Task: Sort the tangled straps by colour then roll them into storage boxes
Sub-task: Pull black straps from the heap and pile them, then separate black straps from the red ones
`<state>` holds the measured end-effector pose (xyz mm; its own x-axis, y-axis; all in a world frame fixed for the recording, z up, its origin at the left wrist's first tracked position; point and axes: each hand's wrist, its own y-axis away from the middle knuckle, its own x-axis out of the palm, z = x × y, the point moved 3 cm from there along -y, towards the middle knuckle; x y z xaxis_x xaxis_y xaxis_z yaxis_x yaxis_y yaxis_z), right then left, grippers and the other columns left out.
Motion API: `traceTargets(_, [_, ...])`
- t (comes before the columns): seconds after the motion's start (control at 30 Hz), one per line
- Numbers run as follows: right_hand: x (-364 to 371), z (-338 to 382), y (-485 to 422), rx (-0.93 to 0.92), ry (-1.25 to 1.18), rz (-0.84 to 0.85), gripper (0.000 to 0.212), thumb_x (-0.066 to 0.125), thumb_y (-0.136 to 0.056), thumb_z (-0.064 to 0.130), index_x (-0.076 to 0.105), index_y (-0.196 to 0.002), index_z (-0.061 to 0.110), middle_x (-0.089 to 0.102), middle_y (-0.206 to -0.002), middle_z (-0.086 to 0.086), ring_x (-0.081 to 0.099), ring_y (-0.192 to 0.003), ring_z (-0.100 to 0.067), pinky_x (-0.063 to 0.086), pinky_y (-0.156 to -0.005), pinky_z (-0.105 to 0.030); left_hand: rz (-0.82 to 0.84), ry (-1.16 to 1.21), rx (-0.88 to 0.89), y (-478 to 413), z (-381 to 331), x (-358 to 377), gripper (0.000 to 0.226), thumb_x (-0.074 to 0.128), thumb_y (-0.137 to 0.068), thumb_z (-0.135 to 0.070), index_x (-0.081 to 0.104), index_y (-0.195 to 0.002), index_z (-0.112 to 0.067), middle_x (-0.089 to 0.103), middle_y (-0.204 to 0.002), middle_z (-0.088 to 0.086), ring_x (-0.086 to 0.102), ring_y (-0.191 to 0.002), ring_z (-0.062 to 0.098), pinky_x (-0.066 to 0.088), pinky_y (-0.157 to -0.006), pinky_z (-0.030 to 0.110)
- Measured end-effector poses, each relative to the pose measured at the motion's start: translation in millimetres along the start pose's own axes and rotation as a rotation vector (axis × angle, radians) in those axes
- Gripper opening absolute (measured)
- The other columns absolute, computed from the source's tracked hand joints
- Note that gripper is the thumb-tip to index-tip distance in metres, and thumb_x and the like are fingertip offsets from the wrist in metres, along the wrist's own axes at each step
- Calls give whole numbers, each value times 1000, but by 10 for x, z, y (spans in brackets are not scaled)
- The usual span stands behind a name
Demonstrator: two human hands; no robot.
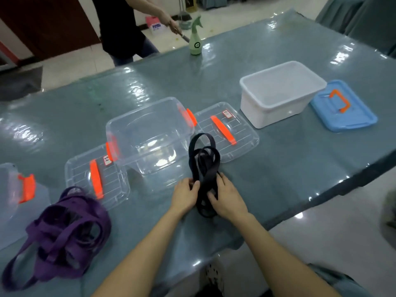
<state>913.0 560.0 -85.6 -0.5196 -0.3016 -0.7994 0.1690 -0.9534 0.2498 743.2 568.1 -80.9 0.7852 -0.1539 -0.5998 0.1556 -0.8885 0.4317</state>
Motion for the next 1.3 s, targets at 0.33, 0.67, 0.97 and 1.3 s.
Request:
traceTargets(0.33, [-146, 843, 571, -380, 397, -183, 41, 64, -97, 26, 67, -133, 6, 68, -137, -13, 64, -130, -33, 52, -107, -46, -202, -551, 322, 605, 583, -903, 31, 68, -103, -33, 71, -130, -19, 74, -123, 4, 72, -110, 34, 58, -93, 47])
traceTargets(0.67, [1545, 3273, 967, -985, 495, 61, 28, 57, -96, 24, 68, -120, 12, 70, -121, -9, 63, -117, -33, 48, -105, -45, -609, -857, 89, 2192, 2763, -2803, 16, 67, -99, -32, 70, -103, -17, 67, -100, 7, 66, -93, 33, 52, -83, 47])
traceTargets(0.97, [3338, 5222, 1882, -1123, 472, 159, 15, 80, -78, 16, 68, -84, 11, 68, -85, -12, 69, -79, -36, 57, -67, -41, -579, -782, -313, 3531, 5323, -4370, 38, 45, -96, -32, 73, -104, -9, 70, -104, 14, 70, -92, 40, 58, -77, 52])
traceTargets(1.3, [5042, 6943, 1900, -929, 584, 429, 125, 85, -84, 51, 7, -171, 7, 7, -180, -16, 36, -153, -37, 43, -120, -47, -475, -124, -642, 4163, 6968, -4968, 29, 69, -103, -21, 74, -128, -7, 78, -121, 15, 72, -114, 37, 55, -98, 45])
